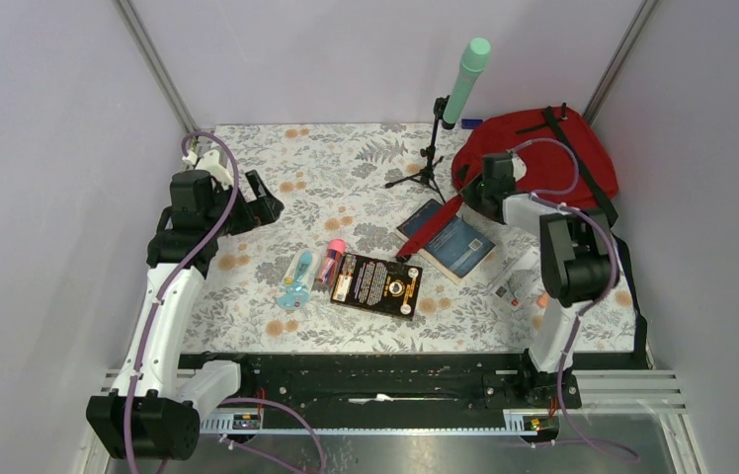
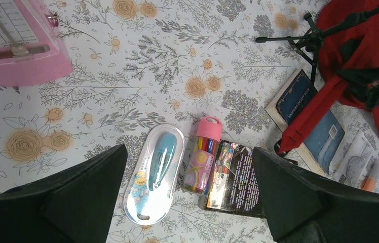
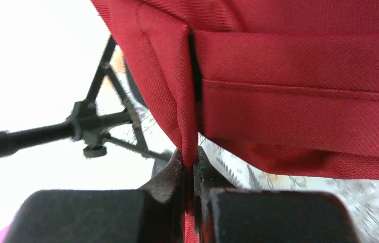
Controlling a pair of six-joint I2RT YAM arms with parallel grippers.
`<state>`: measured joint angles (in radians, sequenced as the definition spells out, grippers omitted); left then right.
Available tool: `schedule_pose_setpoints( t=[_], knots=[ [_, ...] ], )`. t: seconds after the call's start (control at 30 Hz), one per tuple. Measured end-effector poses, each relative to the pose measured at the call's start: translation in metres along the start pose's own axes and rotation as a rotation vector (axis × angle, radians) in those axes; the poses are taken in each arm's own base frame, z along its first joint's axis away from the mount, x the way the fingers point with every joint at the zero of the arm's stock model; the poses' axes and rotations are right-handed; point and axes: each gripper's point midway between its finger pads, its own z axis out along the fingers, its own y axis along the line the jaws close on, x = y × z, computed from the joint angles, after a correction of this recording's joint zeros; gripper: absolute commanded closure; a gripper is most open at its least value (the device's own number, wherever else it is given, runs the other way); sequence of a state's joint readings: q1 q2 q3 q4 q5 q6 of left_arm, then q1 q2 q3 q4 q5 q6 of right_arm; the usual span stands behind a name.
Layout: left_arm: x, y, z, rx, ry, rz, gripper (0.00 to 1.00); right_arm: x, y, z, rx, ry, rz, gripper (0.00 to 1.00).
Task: Pack the student bag
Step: Unzip the student bag at the center of the board.
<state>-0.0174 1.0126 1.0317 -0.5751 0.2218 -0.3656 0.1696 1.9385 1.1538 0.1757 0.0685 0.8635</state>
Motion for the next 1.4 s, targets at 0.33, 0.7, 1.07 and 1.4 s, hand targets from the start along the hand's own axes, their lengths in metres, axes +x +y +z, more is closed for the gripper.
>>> schedule_pose_setpoints(
  t=[0.33,0.7,1.07,1.4],
  knots=[
    [0.001,-0.004,-0.001,0.024,0.008,-0.001,0.01,-0.074,0.051,-0.151,-0.192,-0.227,-0.131,1.0],
    [0.003,-0.009,-0.001,0.055,0.019,-0.003,0.01,-0.031,-0.007,-0.232,-0.172,-0.197,-0.141,1.0],
    [0.005,-0.008,0.004,0.055,0.033,-0.008,0.02,0.046,-0.029,-0.228,-0.335,-0.118,0.005,0.22],
    [0.009,-0.009,0.014,0.071,0.065,-0.028,0.02,-0.02,0.009,-0.259,-0.492,-0.409,0.124,0.0]
  ],
)
